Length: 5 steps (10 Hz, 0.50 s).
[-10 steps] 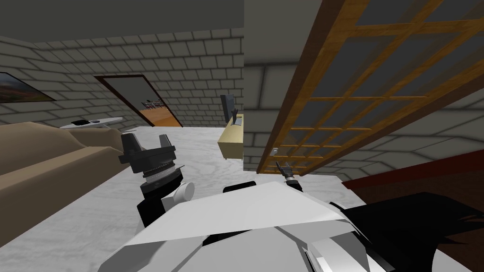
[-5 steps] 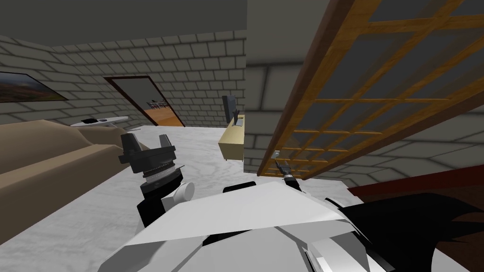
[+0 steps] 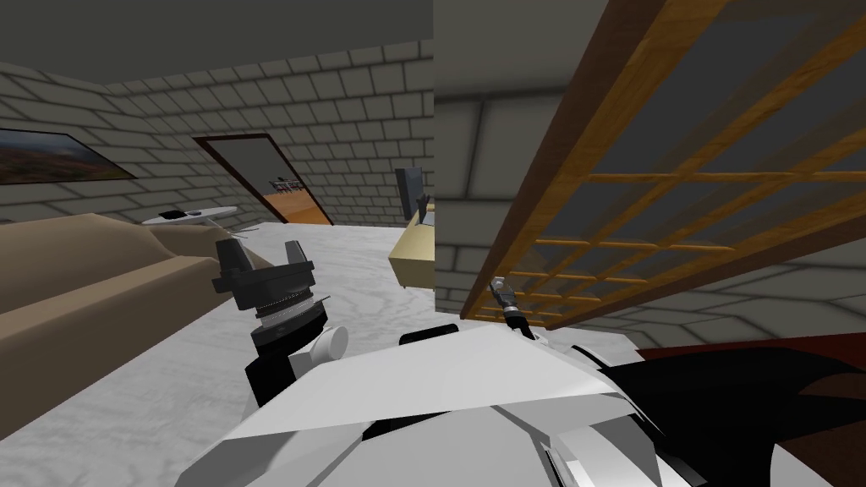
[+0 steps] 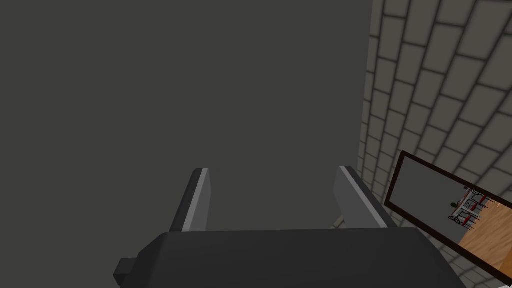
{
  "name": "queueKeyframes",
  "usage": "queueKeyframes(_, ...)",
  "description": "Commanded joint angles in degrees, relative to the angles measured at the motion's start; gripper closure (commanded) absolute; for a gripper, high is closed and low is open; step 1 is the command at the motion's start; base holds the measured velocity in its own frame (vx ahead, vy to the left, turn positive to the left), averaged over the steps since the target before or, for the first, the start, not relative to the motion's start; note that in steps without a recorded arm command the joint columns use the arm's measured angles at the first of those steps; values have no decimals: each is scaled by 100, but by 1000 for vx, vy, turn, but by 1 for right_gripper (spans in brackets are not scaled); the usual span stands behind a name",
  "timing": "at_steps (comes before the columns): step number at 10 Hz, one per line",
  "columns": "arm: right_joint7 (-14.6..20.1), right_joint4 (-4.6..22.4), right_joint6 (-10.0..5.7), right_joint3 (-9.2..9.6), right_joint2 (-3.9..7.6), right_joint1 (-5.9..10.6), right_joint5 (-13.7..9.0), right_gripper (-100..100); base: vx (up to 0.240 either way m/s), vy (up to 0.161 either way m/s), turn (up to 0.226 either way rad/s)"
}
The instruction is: Pull the door open
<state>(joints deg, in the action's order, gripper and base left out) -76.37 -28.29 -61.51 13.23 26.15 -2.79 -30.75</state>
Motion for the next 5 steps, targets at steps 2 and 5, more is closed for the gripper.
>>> queueKeyframes(2,19,11,-25,6,3,-4,1,100,-7,9,-3)
queueKeyframes(5,19,11,-25,6,3,-4,1,100,-3,2,-1)
